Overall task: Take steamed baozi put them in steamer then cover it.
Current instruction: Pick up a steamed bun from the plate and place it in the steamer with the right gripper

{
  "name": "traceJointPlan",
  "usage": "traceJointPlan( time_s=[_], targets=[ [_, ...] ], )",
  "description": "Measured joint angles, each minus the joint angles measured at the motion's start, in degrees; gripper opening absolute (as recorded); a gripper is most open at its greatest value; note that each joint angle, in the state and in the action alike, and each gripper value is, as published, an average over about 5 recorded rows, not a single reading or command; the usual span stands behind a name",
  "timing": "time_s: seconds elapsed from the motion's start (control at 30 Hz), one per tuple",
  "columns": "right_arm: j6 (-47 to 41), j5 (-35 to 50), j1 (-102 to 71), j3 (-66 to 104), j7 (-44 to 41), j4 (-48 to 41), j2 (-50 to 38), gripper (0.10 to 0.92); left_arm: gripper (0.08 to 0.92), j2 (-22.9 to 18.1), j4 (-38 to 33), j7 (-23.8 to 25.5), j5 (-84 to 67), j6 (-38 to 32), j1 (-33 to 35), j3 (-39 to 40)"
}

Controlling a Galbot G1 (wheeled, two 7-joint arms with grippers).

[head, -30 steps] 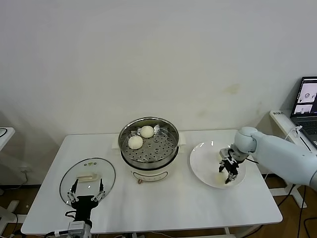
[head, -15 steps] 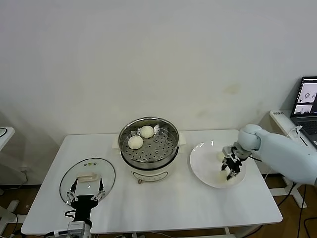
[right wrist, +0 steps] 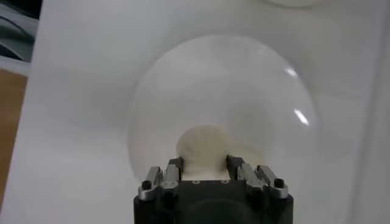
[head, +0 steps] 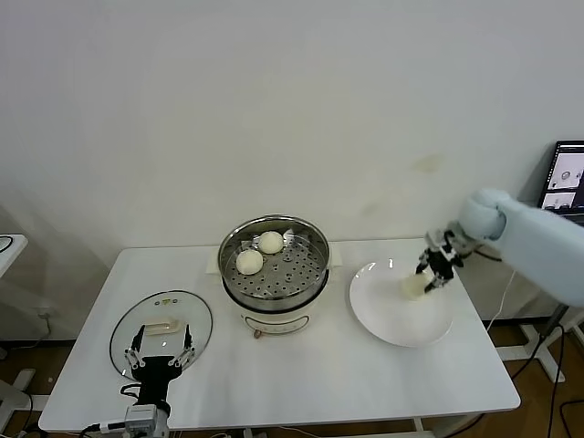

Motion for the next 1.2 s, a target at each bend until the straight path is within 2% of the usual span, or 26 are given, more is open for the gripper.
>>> traceJointPlan(
  time_s=[0.57,1.2],
  targets=[
    [1.5,2.6,10.2,-1.7,1.4,0.2,13.9,0.475,0.823,-0.6,-0.1,0.0,-1.1,0.3,-0.1,-1.3],
    [8.9,-2.7,7.3,-2.4,4.7,1.3,26.9,0.475,0.823,-0.1,-1.5,0.1,-3.8,1.5,0.7,-2.4]
  ],
)
